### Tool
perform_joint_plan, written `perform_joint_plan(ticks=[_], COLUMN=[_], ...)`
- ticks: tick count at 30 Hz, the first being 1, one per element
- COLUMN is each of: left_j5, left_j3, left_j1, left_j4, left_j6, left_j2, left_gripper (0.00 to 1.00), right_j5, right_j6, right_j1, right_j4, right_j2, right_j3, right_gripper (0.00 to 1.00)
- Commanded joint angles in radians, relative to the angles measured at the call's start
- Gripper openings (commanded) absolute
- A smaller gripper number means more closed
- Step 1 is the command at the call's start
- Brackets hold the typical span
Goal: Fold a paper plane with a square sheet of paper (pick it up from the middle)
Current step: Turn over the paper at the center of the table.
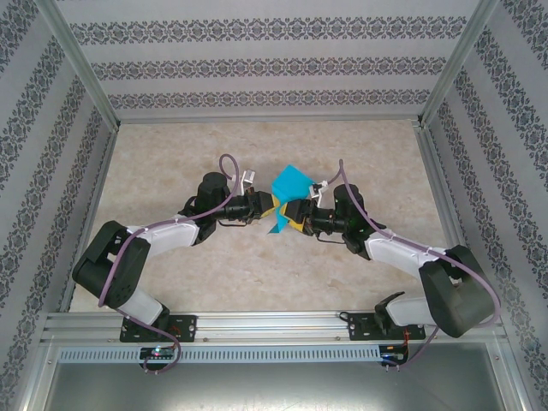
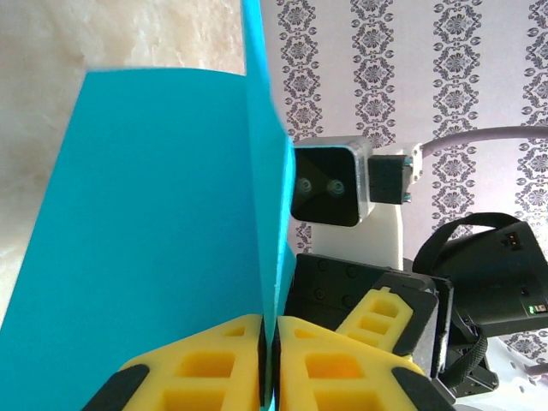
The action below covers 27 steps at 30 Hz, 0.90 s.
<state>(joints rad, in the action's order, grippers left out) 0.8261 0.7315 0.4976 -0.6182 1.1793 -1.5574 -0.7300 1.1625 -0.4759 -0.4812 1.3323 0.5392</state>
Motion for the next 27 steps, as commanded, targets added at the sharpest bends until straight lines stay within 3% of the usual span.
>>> perform_joint_plan(ticks=[1, 8, 20, 27], left_j5=[-0.010, -0.018, -0.016, -0.018], left_j3=[0.016, 0.012, 0.015, 0.028], left_j1=[0.010, 0.010, 0.009, 0.004], left_j4=[-0.047, -0.020, 0.004, 0.095], left_j6=[-0.003, -0.021, -0.038, -0.093], left_j2=[-0.017, -0.018, -0.016, -0.001], left_gripper=[0.16, 0.19, 0.25, 0.36], right_j5=[0.000, 0.000, -0.007, 0.031], right_j6=[0.019, 0.004, -0.007, -0.110], right_j1=[-0.006, 0.013, 0.020, 0.027], right_j4=[-0.066, -0.021, 0.003, 0.218], right_j2=[-0.011, -0.056, -0.053, -0.077], right_j3=[0.003, -0.010, -0.013, 0.018], right_gripper=[0.49, 0.42, 0.21, 0.13])
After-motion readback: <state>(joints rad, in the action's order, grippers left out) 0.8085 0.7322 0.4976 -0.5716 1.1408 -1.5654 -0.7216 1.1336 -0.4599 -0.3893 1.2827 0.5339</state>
